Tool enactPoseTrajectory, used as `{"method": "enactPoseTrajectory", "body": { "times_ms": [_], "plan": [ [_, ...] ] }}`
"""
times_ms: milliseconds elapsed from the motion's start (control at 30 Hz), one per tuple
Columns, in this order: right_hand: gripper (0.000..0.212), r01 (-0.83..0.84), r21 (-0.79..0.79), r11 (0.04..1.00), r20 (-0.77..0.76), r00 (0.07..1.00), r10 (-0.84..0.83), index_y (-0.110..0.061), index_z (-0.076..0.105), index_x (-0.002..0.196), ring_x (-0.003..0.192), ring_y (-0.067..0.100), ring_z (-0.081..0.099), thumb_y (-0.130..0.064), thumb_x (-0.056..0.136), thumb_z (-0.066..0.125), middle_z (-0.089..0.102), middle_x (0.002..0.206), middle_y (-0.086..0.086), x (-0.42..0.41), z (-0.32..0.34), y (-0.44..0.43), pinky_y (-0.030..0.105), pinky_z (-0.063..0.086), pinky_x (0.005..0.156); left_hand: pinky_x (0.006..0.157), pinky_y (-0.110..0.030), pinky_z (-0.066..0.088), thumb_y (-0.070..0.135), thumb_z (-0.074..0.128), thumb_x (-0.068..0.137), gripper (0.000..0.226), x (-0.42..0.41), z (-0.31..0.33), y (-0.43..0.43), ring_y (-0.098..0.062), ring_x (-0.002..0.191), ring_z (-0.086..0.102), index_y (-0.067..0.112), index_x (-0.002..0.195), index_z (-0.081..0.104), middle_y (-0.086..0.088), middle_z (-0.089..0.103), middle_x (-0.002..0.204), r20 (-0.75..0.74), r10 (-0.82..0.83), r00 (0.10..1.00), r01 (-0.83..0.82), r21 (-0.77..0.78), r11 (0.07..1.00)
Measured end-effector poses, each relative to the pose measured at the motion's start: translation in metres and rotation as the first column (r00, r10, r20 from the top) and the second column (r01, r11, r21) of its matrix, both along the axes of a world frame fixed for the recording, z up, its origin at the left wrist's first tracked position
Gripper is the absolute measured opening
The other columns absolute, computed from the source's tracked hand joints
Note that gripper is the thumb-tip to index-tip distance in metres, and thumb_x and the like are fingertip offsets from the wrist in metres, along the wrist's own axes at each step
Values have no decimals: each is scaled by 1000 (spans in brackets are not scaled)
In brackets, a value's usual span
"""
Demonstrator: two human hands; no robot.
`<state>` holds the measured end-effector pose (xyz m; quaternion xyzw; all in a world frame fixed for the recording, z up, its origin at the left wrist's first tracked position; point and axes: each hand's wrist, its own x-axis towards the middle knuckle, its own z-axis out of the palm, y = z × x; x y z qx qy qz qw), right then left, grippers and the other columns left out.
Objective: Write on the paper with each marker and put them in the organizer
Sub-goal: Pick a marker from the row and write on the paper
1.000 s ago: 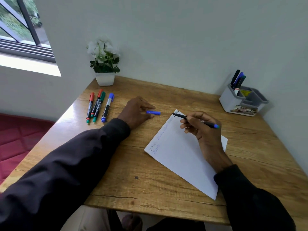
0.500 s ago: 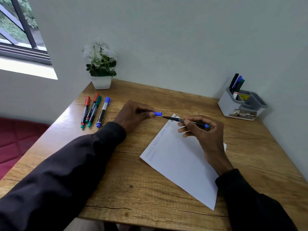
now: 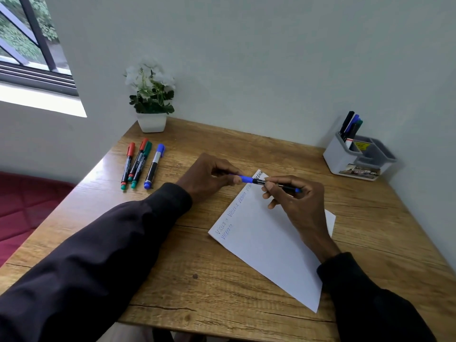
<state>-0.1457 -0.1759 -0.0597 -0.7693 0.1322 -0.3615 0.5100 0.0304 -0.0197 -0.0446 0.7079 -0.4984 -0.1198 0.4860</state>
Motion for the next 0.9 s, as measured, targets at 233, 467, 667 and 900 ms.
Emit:
{"method": "enactPoseTrajectory", "body": {
  "times_ms": [233,467,667,900],
  "plan": [
    [11,68,-34,997,38,997,-66,-5,81,101,63,24,72,-4,92,76,79,78,3,2,-4,4,28,56,56,67,-10,48,7,71,85,15,-10,0,-6,-6,74,64,7,99,76,9,70,78,37,18,999,-15,-87,996],
    [9,104,-241,965,36,994,-99,-15,84,94,76,13,73,-12,85,84,80,84,-8,-6,10,-5,26,55,66,65,-13,51,10,71,86,11,-16,20,-7,-10,73,66,9,95,77,0,74,81,16,5,1000,-3,-73,997],
    [33,93,-443,892,-61,989,-134,-16,76,111,77,0,70,-8,81,88,71,84,-21,-9,25,-13,14,54,66,82,-32,58,26,78,83,16,-30,44,-26,-24,87,72,12,92,79,-5,77,87,-233,18,972,-59,-168,984],
    [89,145,-277,950,-63,984,-168,-33,35,160,74,14,70,6,88,72,69,87,5,-22,48,-64,23,61,71,77,-8,51,19,77,83,16,-37,48,-58,-5,94,72,11,98,78,4,78,94,-314,8,949,-60,-155,986]
  ]
}}
